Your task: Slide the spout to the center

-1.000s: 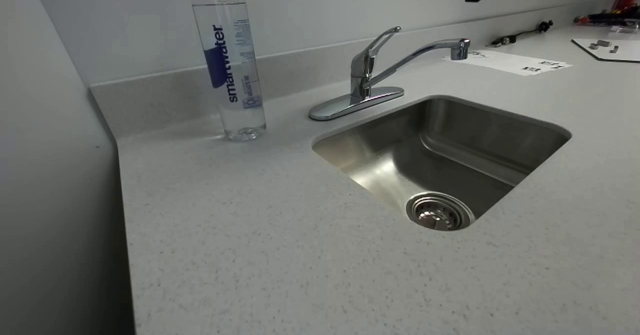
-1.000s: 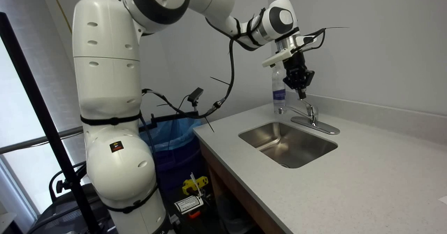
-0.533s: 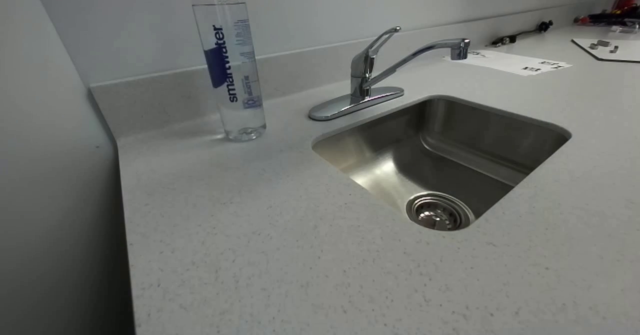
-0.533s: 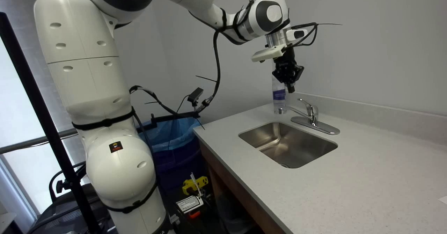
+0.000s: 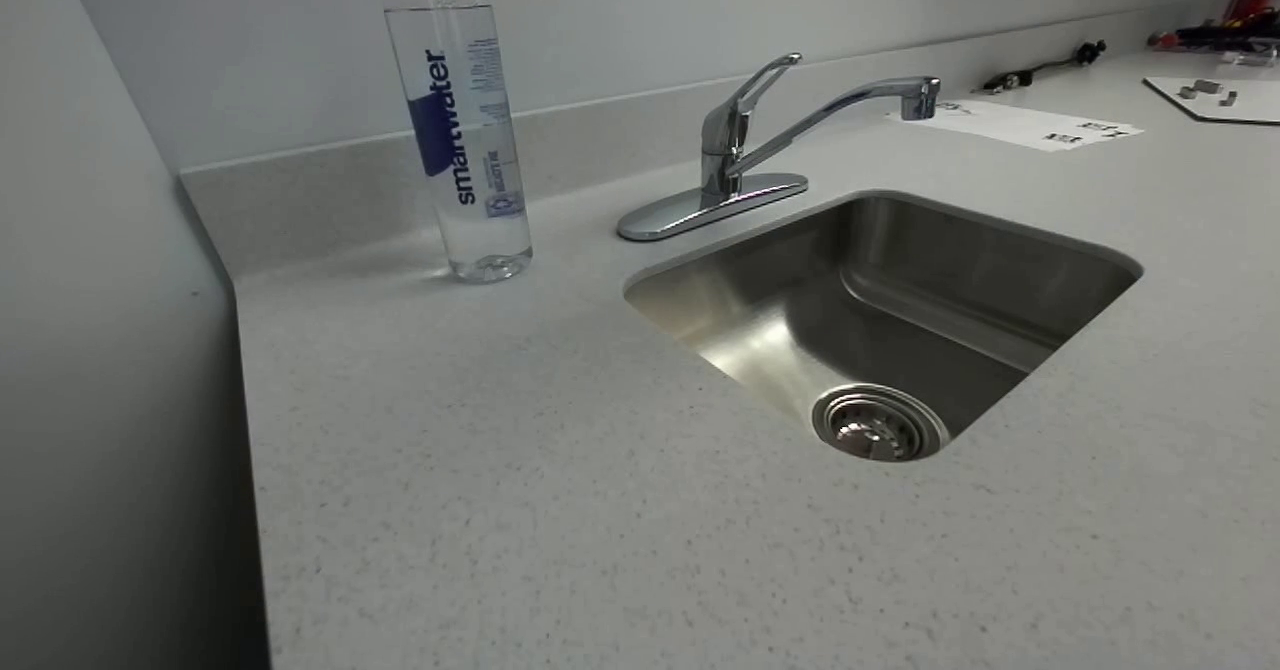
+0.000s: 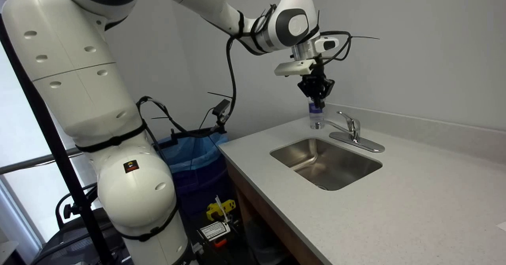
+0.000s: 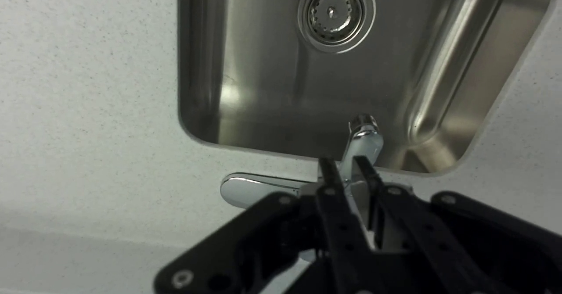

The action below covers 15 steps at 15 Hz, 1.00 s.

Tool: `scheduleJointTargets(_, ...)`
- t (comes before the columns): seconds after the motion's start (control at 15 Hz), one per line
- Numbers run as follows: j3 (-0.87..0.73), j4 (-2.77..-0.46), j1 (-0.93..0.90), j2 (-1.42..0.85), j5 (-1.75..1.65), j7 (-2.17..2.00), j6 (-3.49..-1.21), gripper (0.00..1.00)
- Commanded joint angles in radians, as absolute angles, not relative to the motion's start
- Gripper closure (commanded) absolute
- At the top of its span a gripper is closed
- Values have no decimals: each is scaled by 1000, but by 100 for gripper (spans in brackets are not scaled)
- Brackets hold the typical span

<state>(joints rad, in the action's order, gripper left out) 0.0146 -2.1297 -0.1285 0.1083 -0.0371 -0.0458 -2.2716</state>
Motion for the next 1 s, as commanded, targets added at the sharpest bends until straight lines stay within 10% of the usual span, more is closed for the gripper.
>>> scheduleJointTargets(0.0, 26, -2228, -107, 188, 11, 15, -2331, 52)
scheduleJointTargets(0.47, 19, -2292, -110, 236, 35, 43, -2386, 1)
scheduleJointTargets(0.93, 25, -2265, -99, 210, 30, 5, -2359, 0)
